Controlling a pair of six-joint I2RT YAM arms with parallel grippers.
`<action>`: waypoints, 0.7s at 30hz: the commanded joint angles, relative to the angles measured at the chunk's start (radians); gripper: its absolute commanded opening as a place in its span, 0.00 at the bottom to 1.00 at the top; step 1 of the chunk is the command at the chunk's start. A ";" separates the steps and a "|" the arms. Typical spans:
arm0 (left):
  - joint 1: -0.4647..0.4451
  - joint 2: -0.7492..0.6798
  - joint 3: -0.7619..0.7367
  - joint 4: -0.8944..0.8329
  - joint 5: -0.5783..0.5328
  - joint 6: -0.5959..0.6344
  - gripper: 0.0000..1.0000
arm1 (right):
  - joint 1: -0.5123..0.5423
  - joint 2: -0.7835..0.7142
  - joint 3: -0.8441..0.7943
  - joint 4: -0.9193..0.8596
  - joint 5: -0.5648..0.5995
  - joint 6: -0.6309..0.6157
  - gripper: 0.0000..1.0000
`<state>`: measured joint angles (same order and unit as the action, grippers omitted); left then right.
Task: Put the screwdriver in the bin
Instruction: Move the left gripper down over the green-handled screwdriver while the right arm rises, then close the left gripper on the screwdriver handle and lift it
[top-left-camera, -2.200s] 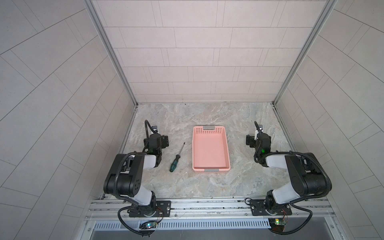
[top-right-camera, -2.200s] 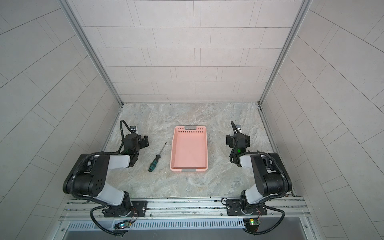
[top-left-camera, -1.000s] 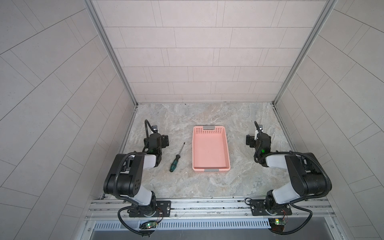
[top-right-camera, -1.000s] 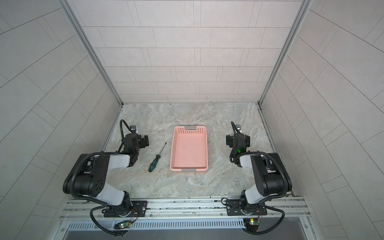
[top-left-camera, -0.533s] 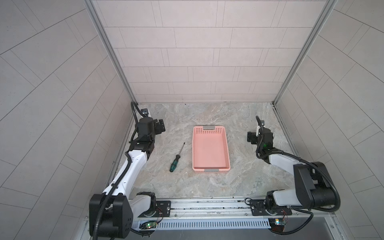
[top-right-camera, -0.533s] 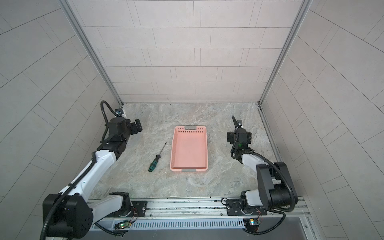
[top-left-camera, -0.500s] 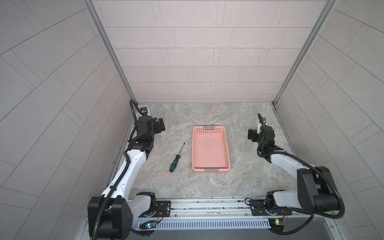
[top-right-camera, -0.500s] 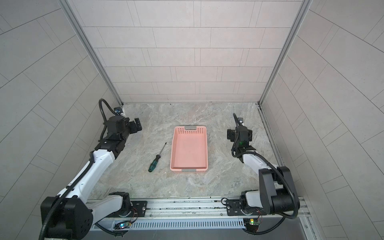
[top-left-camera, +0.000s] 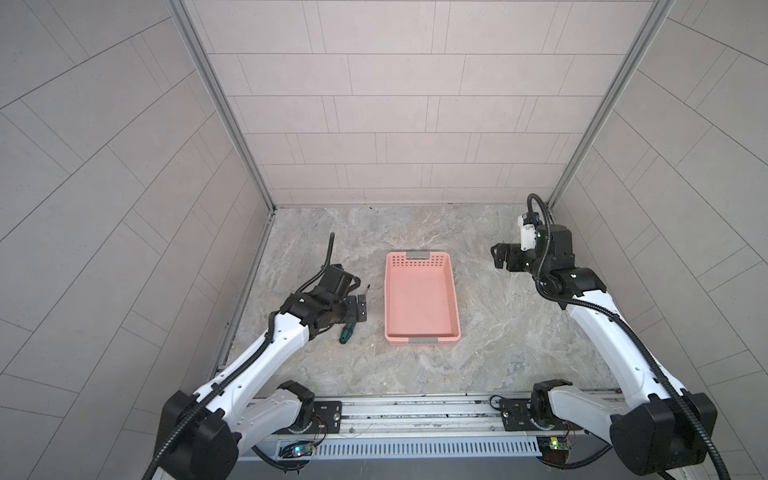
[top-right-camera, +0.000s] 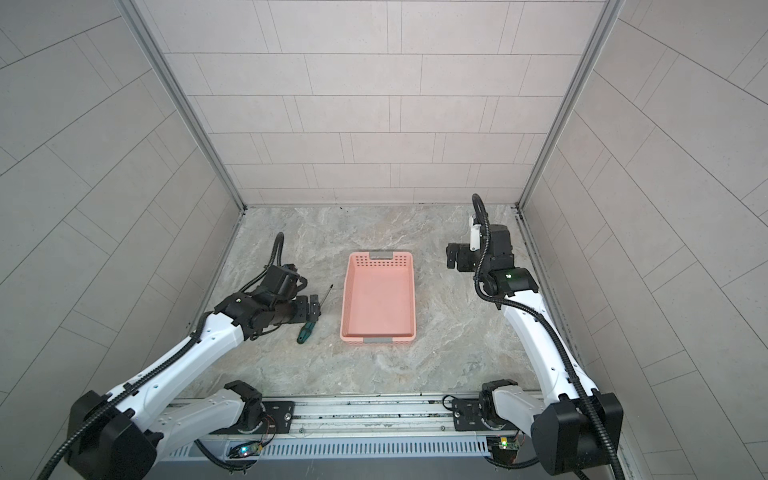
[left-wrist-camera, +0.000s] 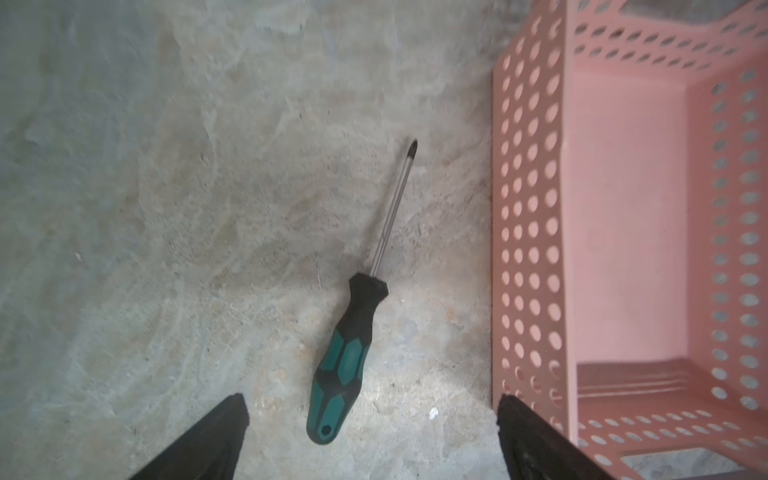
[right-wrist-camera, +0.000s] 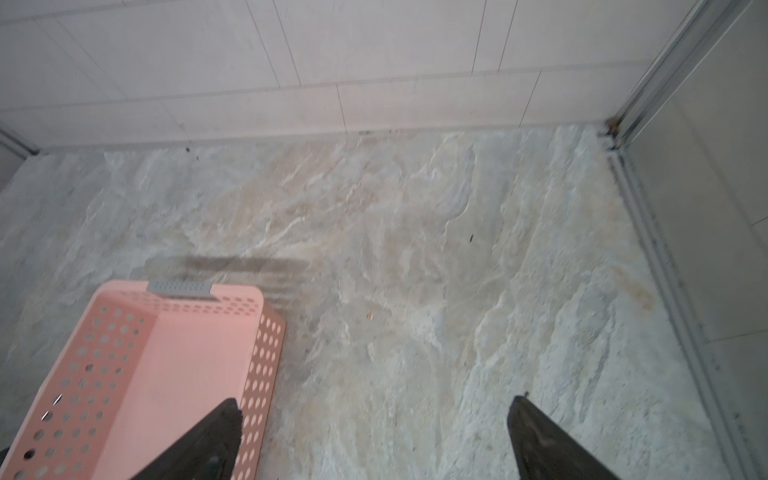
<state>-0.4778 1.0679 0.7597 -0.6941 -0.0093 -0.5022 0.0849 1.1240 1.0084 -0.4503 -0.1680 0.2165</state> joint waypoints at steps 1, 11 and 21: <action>-0.021 0.010 -0.055 -0.028 -0.053 -0.077 0.99 | 0.002 -0.015 -0.005 -0.110 -0.100 0.021 1.00; -0.022 0.130 -0.135 0.103 -0.047 -0.011 0.92 | 0.002 -0.023 -0.056 -0.128 -0.112 0.020 1.00; -0.022 0.259 -0.089 0.175 -0.076 0.028 0.83 | 0.000 0.006 -0.080 -0.101 -0.144 0.026 1.00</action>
<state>-0.4961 1.3125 0.6376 -0.5373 -0.0463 -0.4862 0.0849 1.1225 0.9272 -0.5495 -0.2943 0.2394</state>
